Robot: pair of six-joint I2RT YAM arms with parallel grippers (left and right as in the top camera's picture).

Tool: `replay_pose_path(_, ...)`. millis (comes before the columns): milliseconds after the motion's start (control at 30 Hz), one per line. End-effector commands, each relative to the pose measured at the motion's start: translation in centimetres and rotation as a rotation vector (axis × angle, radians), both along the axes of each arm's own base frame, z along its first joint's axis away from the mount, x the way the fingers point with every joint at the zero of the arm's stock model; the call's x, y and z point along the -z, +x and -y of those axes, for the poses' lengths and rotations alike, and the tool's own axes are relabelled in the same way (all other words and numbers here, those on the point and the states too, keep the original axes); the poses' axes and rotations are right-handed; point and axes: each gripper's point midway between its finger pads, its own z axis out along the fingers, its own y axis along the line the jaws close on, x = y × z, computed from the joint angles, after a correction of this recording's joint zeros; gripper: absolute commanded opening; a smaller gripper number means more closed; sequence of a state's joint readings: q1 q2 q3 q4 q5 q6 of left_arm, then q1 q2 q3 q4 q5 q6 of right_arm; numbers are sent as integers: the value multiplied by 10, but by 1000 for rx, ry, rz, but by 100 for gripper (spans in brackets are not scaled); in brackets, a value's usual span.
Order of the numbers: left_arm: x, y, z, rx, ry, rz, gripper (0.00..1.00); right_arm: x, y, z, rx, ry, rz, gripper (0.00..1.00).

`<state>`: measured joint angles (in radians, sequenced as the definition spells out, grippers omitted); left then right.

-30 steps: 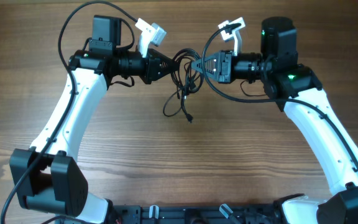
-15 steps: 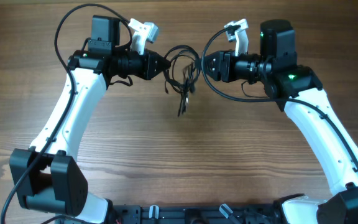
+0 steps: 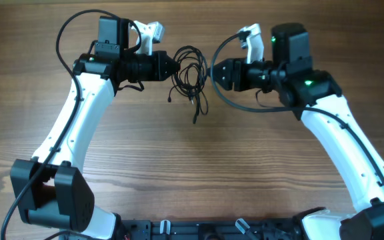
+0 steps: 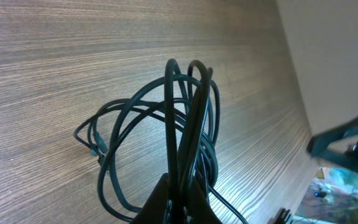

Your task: Untangle cables

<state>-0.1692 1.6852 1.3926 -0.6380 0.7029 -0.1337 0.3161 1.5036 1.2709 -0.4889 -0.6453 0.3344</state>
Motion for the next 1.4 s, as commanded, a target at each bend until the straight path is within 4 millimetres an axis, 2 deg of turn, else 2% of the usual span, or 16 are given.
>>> replay_pose_path(0,-6,5,-2,-36,-6,-2,4,5,3,-11,-3,-50,26,58)
replay_pose_path(100,-2,7,-6,-60,15,-10,4,17,1,-21,-23,-65,1,57)
replay_pose_path(333,-1,6,-7,-67,19,-23,4,55,8,-28,-20,-118,-69,58)
replay_pose_path(500,0,5,-7,-67,20,-27,4,64,14,-31,-1,-108,-97,56)
replay_pose_path(533,0,5,-7,-67,20,-27,4,66,13,-30,13,-102,-122,54)
replay_pose_path(633,0,5,-7,-67,20,-26,4,72,6,-28,38,-104,-193,46)
replay_pose_path(800,5,11,-16,-109,72,-16,4,88,-15,-19,33,-154,-312,45)
replay_pose_path(900,5,12,-17,-115,75,-14,4,92,-31,-20,2,-147,-385,46)
replay_pose_path(1000,5,12,-17,-130,67,-28,4,87,-38,-26,-36,-108,-410,43)
replay_pose_path(1233,3,10,-13,-133,33,-56,4,88,-34,-24,-22,-118,-390,41)
replay_pose_path(1367,0,7,-8,-108,2,-63,4,96,-29,-16,22,-170,-378,47)
